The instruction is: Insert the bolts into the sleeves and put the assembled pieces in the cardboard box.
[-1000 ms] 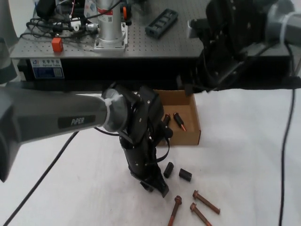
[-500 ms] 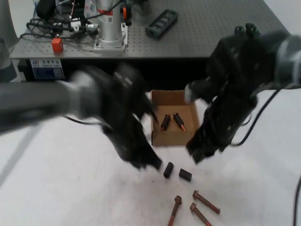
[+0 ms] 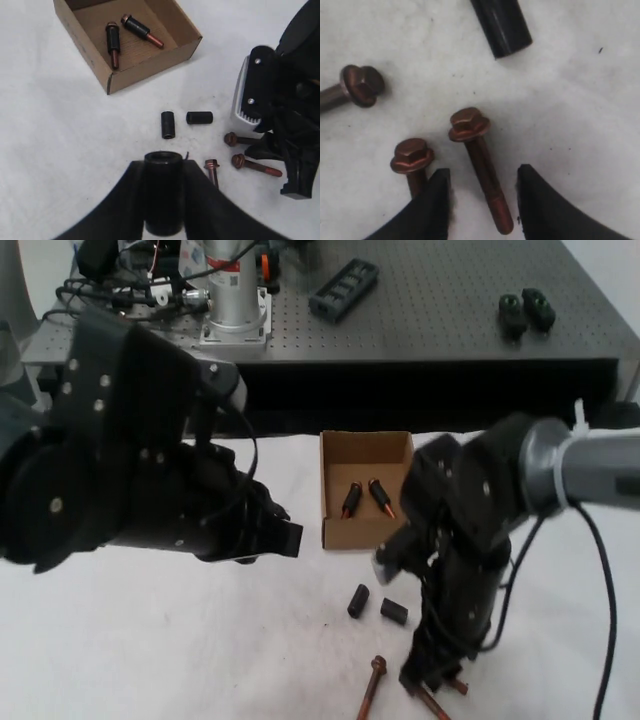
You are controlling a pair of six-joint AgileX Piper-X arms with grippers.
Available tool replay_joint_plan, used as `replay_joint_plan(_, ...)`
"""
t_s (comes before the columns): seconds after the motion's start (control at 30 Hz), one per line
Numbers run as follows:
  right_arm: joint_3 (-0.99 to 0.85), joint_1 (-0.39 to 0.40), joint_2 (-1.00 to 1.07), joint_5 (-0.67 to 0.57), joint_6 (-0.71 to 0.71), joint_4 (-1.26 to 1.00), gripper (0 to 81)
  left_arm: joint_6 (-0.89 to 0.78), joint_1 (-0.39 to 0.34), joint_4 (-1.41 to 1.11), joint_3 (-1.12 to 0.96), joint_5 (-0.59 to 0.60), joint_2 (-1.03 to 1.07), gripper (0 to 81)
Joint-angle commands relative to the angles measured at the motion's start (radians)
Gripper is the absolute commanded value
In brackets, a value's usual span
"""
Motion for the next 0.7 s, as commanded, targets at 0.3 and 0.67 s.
replay_joint_plan(0.3,0.045,0.001,0.003,-0.005,-0.011,-0.162,17.6,0.002,-0.002,-0.009,0.001,0.117,-0.011,0.7)
replay_joint_plan(0.67,0.064,-0.079,-0.158,-0.235,0.119,-0.287,2.7,-0.009,-0.002,-0.18,0.123,0.448,-0.011,0.7)
